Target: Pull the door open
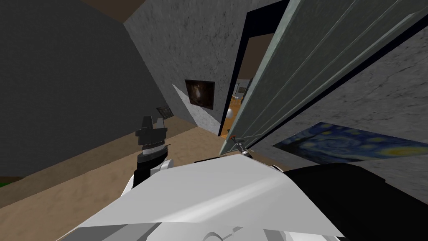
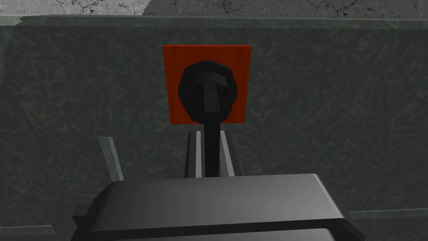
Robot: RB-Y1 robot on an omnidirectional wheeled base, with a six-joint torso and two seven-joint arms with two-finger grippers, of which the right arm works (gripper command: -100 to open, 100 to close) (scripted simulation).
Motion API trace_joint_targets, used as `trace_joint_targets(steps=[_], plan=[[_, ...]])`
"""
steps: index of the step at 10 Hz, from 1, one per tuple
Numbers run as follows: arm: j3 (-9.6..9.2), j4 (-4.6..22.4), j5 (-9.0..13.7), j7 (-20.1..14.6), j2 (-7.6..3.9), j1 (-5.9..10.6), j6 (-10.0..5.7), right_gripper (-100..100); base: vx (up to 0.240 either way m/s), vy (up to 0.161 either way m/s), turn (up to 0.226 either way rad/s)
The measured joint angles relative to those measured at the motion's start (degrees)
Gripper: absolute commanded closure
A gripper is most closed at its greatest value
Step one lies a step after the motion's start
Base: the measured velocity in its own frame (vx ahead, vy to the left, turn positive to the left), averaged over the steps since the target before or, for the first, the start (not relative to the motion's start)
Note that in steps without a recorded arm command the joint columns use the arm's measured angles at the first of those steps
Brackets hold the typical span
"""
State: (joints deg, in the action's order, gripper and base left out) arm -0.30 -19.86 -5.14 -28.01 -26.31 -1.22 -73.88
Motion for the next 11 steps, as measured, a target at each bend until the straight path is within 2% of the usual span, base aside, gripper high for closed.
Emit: trace_joint_targets(steps=[1, 2, 3, 4, 5, 7, 11], plan=[[-0.11, 0.86, -0.15, -0.19, -0.19, -0.17, -1.21, 100, -0.139, -0.053, 0.047], [-0.16, 0.03, -0.23, -0.21, -0.12, -0.87, -1.28, 100, -0.128, -0.05, 0.119], [-0.21, 1.49, -0.33, -0.21, -0.25, -0.54, -2.27, 100, -0.123, -0.056, 0.078], [-0.25, 0.9, -0.39, -0.33, -0.35, -1.03, -2.38, 100, -0.067, -0.019, 0.001], [-0.31, 1.45, -0.45, -0.33, -0.31, -0.74, -2.65, 100, -0.017, 0.007, -0.019], [-0.14, -1.16, -0.36, -0.58, -0.69, -2.26, -1.69, 100, -0.09, -0.019, 0.086], [-0.05, -1.67, -0.55, -0.63, -0.59, -1.78, -1.06, 100, -0.177, -0.07, 0.149]])
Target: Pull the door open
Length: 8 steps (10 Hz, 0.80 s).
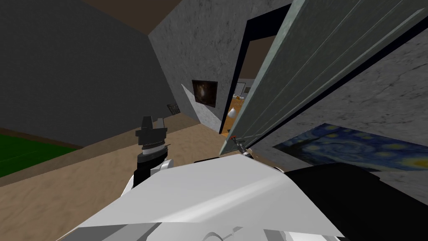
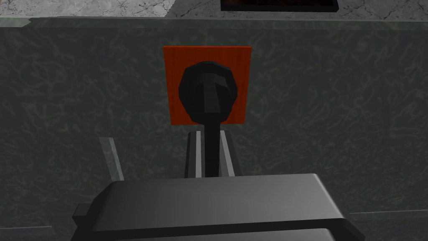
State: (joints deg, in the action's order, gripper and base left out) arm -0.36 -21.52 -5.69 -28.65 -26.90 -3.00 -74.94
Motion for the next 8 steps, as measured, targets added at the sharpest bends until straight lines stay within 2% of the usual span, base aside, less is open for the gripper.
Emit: trace_joint_targets(steps=[8], plan=[[0.14, 0.34, -0.65, 0.04, 0.36, 1.25, 0.96, 100, -0.209, -0.084, 0.142]])
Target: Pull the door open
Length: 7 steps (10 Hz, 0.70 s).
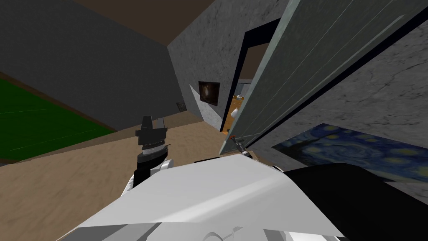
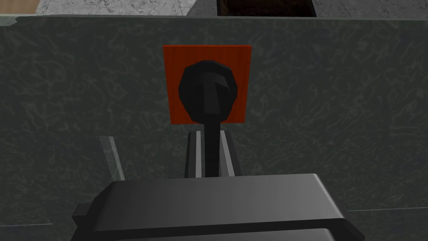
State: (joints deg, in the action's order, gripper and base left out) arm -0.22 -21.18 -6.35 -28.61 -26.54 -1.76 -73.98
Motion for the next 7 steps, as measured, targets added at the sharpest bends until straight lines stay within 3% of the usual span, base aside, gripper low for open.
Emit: trace_joint_targets(steps=[4, 6, 7], plan=[[0.03, 0.76, -0.17, 0.01, 0.04, 0.28, -0.37, 100, -0.141, -0.054, 0.132], [0.16, -0.25, -0.17, -0.12, -0.11, -0.5, -0.23, 100, -0.207, -0.098, 0.199], [0.16, 1.07, -0.23, -0.11, -0.13, 0.14, -0.99, 100, -0.242, -0.078, 0.173]])
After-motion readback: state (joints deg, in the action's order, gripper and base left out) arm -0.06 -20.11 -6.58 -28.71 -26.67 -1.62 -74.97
